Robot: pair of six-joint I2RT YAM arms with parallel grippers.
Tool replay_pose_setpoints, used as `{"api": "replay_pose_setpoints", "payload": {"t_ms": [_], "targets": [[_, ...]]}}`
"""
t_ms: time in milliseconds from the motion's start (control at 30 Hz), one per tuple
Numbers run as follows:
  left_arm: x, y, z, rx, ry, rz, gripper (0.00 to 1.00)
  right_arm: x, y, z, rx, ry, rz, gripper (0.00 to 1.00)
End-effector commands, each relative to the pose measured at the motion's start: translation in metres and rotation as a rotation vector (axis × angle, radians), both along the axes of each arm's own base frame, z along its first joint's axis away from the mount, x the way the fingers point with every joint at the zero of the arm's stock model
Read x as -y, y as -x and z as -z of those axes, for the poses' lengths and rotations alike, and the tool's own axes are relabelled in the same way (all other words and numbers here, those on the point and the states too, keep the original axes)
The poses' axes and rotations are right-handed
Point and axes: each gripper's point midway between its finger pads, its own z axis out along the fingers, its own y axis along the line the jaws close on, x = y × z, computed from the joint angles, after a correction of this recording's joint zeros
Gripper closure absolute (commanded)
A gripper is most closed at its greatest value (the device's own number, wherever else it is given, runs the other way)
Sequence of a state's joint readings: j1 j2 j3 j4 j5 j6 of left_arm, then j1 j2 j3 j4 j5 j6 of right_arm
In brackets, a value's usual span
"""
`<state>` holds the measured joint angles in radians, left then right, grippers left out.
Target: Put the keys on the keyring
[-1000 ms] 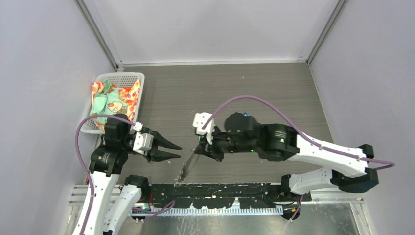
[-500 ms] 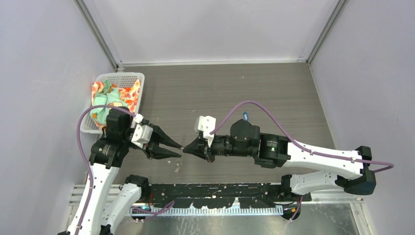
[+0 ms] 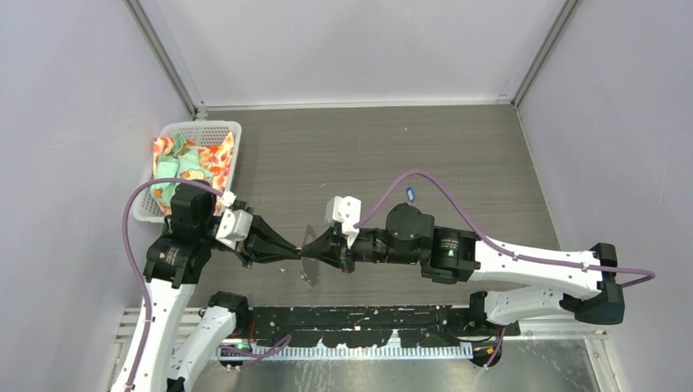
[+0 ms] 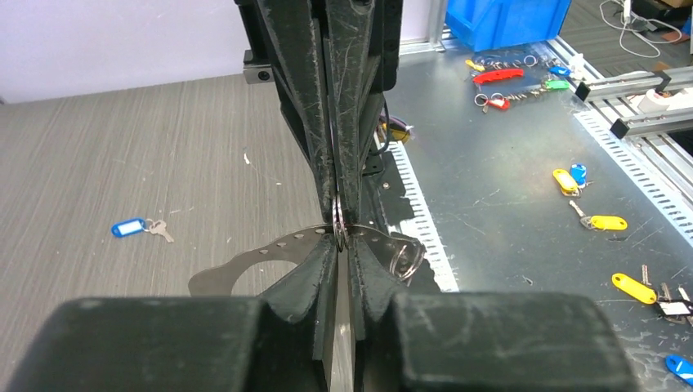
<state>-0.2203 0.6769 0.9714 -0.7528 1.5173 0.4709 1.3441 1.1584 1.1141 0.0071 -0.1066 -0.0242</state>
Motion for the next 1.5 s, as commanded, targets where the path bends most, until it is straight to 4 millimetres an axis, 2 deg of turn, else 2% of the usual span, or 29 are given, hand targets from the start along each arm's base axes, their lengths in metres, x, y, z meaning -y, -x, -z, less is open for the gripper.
{"api": "replay_pose_setpoints", "payload": {"t_ms": [0, 167, 333, 533, 667, 733, 800, 867, 1000, 1167, 1333, 1367, 1467], "targets": [[0.000, 0.001, -0.014, 0.013, 0.005, 0.003, 0.90, 0.000, 0.000, -0.023, 0.015, -0.090, 0.007, 0.99], [0.000, -0.002, -0.014, 0.024, -0.004, -0.025, 0.91, 0.001, -0.001, -0.020, 0.013, -0.080, 0.009, 0.99], [0.002, -0.021, -0.016, -0.029, -0.011, -0.128, 0.94, 0.002, -0.001, -0.017, 0.017, -0.067, 0.010, 0.99], [0.002, -0.026, -0.019, 0.004, 0.013, -0.182, 1.00, 0.004, -0.002, -0.016, 0.016, -0.061, 0.021, 0.99], [0.002, -0.029, -0.018, -0.040, 0.009, -0.197, 0.99, 0.005, -0.005, -0.015, 0.011, -0.036, 0.039, 0.86], [0.003, -0.030, -0.015, -0.058, 0.003, -0.194, 0.99, 0.006, -0.009, -0.013, 0.004, -0.005, 0.063, 0.73], [0.002, -0.031, -0.009, -0.070, -0.012, -0.203, 0.99, 0.008, -0.011, -0.014, 0.002, 0.025, 0.073, 0.66], [0.001, -0.031, -0.002, -0.082, -0.031, -0.207, 1.00, 0.010, -0.012, -0.012, 0.004, 0.067, 0.077, 0.60], [0.000, -0.031, 0.011, -0.126, -0.065, -0.202, 0.99, 0.017, -0.014, -0.020, 0.036, 0.135, 0.081, 0.52], [0.000, -0.028, 0.022, -0.156, -0.088, -0.171, 0.99, 0.016, -0.013, -0.012, 0.077, 0.305, 0.029, 0.51], [0.000, -0.017, 0.026, -0.141, -0.111, -0.130, 0.99, 0.016, -0.012, 0.001, -0.010, 0.490, -0.064, 0.56], [0.000, -0.013, 0.029, -0.137, -0.124, -0.114, 0.99, 0.017, -0.010, 0.009, -0.034, 0.540, -0.090, 0.56], [-0.002, -0.005, 0.039, -0.133, -0.185, -0.088, 0.99, 0.016, -0.004, 0.011, -0.039, 0.578, -0.147, 0.57]]}}
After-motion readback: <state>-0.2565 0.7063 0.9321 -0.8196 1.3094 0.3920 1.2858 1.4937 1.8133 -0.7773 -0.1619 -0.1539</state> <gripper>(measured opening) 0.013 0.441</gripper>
